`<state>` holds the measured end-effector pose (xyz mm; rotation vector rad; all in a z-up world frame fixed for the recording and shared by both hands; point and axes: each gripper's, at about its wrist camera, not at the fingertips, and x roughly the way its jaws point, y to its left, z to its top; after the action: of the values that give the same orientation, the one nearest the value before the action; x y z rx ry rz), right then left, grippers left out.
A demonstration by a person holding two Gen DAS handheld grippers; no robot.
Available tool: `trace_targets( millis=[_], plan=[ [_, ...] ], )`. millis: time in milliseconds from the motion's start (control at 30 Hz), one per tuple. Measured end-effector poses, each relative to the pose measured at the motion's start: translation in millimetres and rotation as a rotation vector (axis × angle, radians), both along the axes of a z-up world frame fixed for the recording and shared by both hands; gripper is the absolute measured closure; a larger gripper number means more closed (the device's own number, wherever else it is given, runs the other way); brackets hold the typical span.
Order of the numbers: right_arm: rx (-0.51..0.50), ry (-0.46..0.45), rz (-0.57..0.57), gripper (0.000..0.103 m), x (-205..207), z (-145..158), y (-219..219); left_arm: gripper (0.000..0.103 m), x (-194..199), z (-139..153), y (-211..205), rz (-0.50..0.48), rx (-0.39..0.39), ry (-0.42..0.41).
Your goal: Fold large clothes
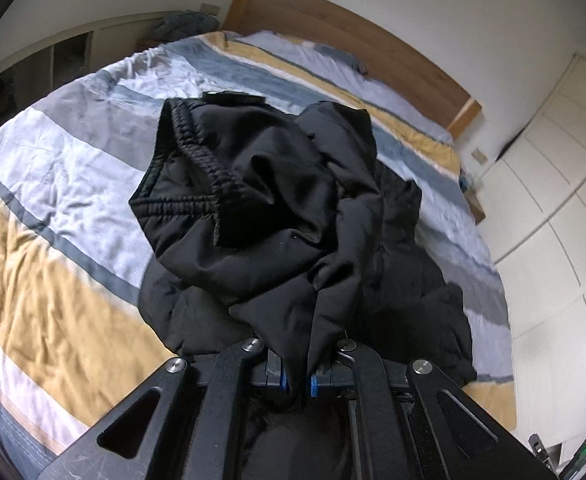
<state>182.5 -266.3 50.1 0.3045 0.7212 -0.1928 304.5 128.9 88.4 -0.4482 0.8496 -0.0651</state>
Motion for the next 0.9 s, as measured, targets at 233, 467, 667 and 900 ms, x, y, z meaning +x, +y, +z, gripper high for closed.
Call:
trace_targets(
  millis=[233, 467, 667, 900],
  plan=[
    [-0.01, 0.012, -0.013, 0.057, -2.9, -6.6, -13.5, 0.097, 0.4, -22.3, -44.0, -0.048, 0.062, 0.053],
    [0.015, 0.035, -0.034, 0.057, 3.6, -22.8, -27.6, 0.096, 4.0, -47.1, -63.9, -0.077, 0.085, 0.118],
    [0.032, 0.055, -0.032, 0.057, 4.6, -36.5, -32.1, 0.096, 8.6, -58.0, -81.1, -0.095, 0.112, 0.149],
    [0.04, 0.062, -0.039, 0.057, -3.0, -39.4, -37.0, 0.083, 6.1, -67.8, -94.3, -0.099, 0.132, 0.191]
  ],
)
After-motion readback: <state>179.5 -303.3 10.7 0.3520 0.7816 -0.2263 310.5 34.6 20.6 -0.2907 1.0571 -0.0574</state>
